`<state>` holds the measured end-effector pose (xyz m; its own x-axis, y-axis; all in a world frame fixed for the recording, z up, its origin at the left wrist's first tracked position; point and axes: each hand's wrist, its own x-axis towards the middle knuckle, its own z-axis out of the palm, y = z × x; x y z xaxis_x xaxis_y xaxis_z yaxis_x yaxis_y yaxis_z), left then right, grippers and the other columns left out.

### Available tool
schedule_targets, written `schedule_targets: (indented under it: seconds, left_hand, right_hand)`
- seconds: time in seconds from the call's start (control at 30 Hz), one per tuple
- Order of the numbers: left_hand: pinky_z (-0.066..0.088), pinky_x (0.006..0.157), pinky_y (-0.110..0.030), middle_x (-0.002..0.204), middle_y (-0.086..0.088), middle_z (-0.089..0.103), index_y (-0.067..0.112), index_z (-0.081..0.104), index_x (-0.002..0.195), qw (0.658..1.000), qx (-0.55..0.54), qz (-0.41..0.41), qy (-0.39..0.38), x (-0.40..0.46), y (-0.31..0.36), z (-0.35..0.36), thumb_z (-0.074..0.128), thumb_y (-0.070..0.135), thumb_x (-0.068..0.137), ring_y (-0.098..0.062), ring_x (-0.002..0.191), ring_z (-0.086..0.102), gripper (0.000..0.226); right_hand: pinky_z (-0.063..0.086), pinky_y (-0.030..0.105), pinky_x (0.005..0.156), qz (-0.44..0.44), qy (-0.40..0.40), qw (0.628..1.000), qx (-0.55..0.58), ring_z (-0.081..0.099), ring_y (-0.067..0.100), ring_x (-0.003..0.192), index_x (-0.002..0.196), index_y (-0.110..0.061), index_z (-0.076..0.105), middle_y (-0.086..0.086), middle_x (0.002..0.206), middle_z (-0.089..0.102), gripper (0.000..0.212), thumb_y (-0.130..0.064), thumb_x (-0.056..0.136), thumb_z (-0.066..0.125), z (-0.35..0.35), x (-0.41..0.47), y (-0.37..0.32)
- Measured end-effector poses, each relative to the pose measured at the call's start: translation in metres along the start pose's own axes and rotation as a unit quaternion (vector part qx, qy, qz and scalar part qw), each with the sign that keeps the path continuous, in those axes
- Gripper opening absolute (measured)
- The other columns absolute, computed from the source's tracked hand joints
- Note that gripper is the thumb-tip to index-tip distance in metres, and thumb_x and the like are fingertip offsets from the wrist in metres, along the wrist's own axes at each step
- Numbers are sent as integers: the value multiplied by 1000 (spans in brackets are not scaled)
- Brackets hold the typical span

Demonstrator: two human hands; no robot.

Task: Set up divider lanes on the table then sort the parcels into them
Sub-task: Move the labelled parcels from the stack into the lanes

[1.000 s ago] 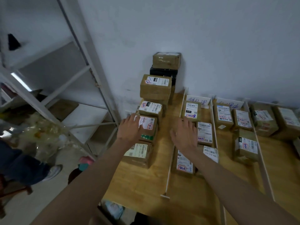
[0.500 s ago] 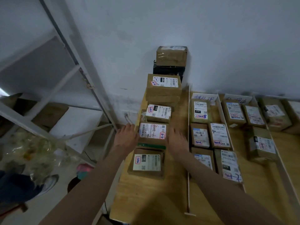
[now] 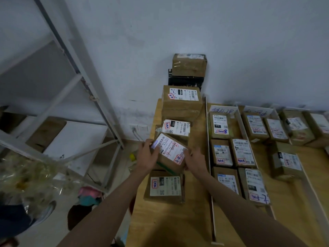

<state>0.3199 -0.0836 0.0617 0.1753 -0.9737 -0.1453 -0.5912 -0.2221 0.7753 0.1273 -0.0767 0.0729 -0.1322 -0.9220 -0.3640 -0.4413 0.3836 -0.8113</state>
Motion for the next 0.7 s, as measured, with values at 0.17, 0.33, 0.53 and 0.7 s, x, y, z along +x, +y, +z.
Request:
schedule_targets:
  seconds: [0.17,0.33,0.53,0.7]
  left_hand:
    - [49,83,-23,117,-4,46,20,56,123,997,-27,65,-12,12,13,-25,49,31,102,-20,108,56,25]
    - [43,70,-8,115,-3,49,19,60,126,992,-23,100,-75,21,47,-34,45,26,104,-10,99,54,28]
    - [53,84,-27,115,0,52,21,60,126,983,3,160,-91,18,81,-24,48,32,102,-17,104,58,29]
    - [46,99,-34,133,1,51,22,49,137,969,68,220,-84,10,109,-8,35,41,105,-17,117,54,40]
  right_hand:
    - [49,19,56,17,-60,996,57,63,7,74,102,-16,60,-3,90,66,22,-38,99,56,-20,-15,-14]
    - [58,29,69,70,-159,974,145,68,11,91,113,-28,52,-2,106,69,28,-48,95,57,-35,-29,-21]
    - [62,38,70,73,-124,975,168,69,23,96,132,-22,39,5,112,67,43,-47,99,50,-49,-39,-21]
    - [61,45,78,67,-47,982,168,69,24,97,138,-19,37,6,115,66,54,-52,98,49,-74,-45,-15]
